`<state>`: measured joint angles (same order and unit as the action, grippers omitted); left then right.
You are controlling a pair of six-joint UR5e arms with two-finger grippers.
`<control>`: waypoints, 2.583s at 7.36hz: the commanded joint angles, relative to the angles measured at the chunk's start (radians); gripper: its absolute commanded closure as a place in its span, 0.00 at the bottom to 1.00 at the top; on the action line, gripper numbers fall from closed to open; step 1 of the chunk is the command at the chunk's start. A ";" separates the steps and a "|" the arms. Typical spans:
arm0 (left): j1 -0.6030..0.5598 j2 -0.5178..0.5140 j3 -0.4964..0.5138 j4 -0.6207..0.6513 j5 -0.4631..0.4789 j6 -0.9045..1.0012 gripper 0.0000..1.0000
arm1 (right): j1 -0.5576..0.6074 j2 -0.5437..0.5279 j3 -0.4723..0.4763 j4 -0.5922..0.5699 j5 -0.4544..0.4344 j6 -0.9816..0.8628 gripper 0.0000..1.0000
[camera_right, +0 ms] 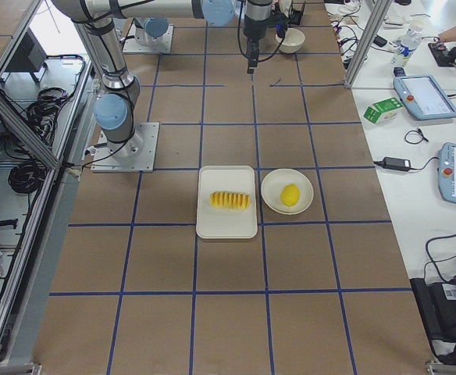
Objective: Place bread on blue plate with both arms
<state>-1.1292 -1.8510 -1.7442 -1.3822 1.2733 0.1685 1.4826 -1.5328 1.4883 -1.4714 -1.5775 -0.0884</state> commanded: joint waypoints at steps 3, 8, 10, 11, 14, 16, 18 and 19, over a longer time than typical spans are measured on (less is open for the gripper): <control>-0.427 0.036 -0.175 0.535 0.003 -0.591 1.00 | -0.030 0.000 0.004 -0.003 -0.004 -0.016 0.00; -0.649 -0.026 -0.334 0.875 0.161 -0.724 1.00 | -0.197 0.013 0.094 -0.074 -0.001 -0.116 0.00; -0.647 -0.046 -0.324 0.874 0.173 -0.718 0.38 | -0.336 0.013 0.238 -0.222 -0.006 -0.282 0.00; -0.646 -0.039 -0.319 0.871 0.185 -0.713 0.00 | -0.405 0.016 0.307 -0.301 0.000 -0.345 0.00; -0.609 0.063 -0.137 0.491 0.266 -0.525 0.00 | -0.552 0.077 0.447 -0.545 -0.009 -0.487 0.00; -0.597 0.163 0.065 0.004 0.334 -0.378 0.00 | -0.596 0.205 0.457 -0.692 -0.012 -0.527 0.00; -0.540 0.231 0.237 -0.295 0.350 -0.314 0.00 | -0.605 0.270 0.458 -0.730 -0.030 -0.534 0.00; -0.517 0.251 0.280 -0.392 0.345 -0.311 0.00 | -0.634 0.296 0.457 -0.734 -0.065 -0.533 0.00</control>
<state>-1.6774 -1.6359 -1.5431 -1.6145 1.6161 -0.1599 0.8755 -1.2749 1.9460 -2.1915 -1.6087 -0.6193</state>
